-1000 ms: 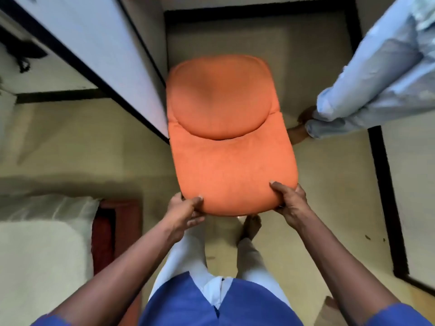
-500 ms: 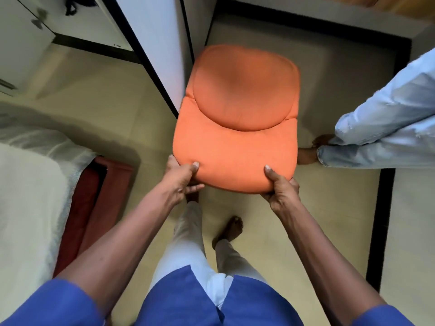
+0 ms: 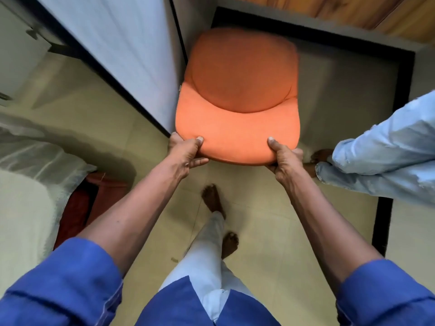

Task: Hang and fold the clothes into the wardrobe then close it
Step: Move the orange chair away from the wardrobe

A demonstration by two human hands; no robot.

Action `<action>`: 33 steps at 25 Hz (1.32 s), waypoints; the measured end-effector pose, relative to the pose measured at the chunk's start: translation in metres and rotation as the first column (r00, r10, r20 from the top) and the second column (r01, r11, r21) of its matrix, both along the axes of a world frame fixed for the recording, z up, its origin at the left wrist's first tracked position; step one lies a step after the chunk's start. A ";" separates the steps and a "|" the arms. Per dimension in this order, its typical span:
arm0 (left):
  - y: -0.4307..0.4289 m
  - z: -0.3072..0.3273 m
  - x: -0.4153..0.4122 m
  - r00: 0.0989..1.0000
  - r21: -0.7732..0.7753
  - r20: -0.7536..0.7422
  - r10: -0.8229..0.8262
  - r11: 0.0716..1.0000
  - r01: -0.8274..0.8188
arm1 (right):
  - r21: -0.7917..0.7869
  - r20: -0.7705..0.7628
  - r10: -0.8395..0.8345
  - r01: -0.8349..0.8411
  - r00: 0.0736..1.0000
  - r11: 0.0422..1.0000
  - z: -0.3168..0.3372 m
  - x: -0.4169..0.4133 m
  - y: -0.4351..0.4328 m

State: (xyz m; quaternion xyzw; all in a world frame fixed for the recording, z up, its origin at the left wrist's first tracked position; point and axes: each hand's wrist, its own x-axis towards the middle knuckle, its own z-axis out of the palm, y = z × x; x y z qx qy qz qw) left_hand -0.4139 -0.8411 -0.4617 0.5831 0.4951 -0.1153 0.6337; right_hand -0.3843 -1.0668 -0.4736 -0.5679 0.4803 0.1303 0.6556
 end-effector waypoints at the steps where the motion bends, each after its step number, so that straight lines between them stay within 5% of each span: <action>1: 0.000 -0.001 0.016 1.000 0.015 -0.001 0.007 1.000 -0.007 | -0.018 -0.001 0.004 -0.004 1.000 1.000 0.003 0.017 0.002; 15: -0.004 0.002 0.180 0.996 0.430 -0.028 0.081 0.901 -0.061 | 0.033 -0.033 -0.009 0.010 0.999 0.999 0.007 0.196 0.020; 19: 0.002 0.004 0.233 0.991 0.572 -0.125 0.037 0.819 0.042 | -0.139 -0.027 -0.075 0.071 0.997 0.988 0.004 0.238 0.039; 33: 0.042 0.002 0.384 0.998 0.561 -0.063 -0.004 0.827 0.038 | -0.108 -0.137 -0.046 0.032 0.990 0.994 0.017 0.378 0.067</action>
